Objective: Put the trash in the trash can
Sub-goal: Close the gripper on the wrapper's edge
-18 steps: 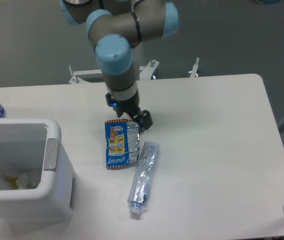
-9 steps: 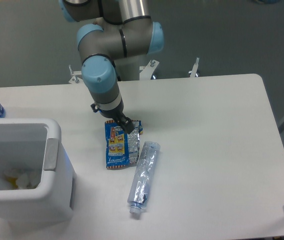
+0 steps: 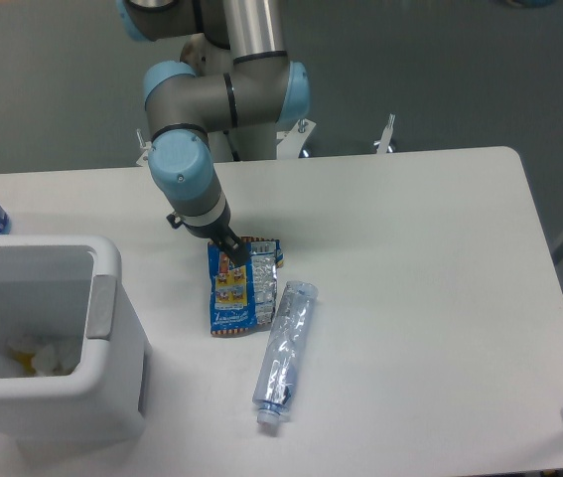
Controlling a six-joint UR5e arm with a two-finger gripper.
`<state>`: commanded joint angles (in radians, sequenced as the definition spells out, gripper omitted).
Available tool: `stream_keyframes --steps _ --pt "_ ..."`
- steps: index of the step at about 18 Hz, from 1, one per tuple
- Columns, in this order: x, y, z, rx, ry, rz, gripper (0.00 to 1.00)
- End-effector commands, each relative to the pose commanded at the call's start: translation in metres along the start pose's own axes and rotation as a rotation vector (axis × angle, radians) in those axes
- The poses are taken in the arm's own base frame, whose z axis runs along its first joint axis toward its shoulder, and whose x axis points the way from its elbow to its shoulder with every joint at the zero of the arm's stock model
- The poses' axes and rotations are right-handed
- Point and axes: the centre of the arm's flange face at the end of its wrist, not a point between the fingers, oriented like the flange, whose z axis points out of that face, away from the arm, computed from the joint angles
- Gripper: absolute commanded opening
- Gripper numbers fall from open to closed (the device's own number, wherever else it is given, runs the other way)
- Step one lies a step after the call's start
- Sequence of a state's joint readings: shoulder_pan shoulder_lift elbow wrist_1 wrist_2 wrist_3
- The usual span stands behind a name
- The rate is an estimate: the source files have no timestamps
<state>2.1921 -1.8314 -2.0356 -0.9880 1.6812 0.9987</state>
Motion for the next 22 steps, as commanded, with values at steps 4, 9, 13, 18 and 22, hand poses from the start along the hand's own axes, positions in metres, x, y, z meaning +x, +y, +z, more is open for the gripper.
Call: stream_keyframes --steps 4,9,13,18,22 --pt "-0.008 -0.010 0.004 0.031 -0.048 -0.019 1.00" --pt "-0.012 -0.009 0.005 -0.021 -0.082 -0.014 0.91" --pt "-0.014 -0.008 0.004 -0.046 -0.100 -0.014 0.63" --pt "-0.017 -0.004 0.001 -0.081 -0.129 -0.016 0.14" --pt "-0.021 -0.006 -0.014 -0.065 -0.139 -0.011 0.00"
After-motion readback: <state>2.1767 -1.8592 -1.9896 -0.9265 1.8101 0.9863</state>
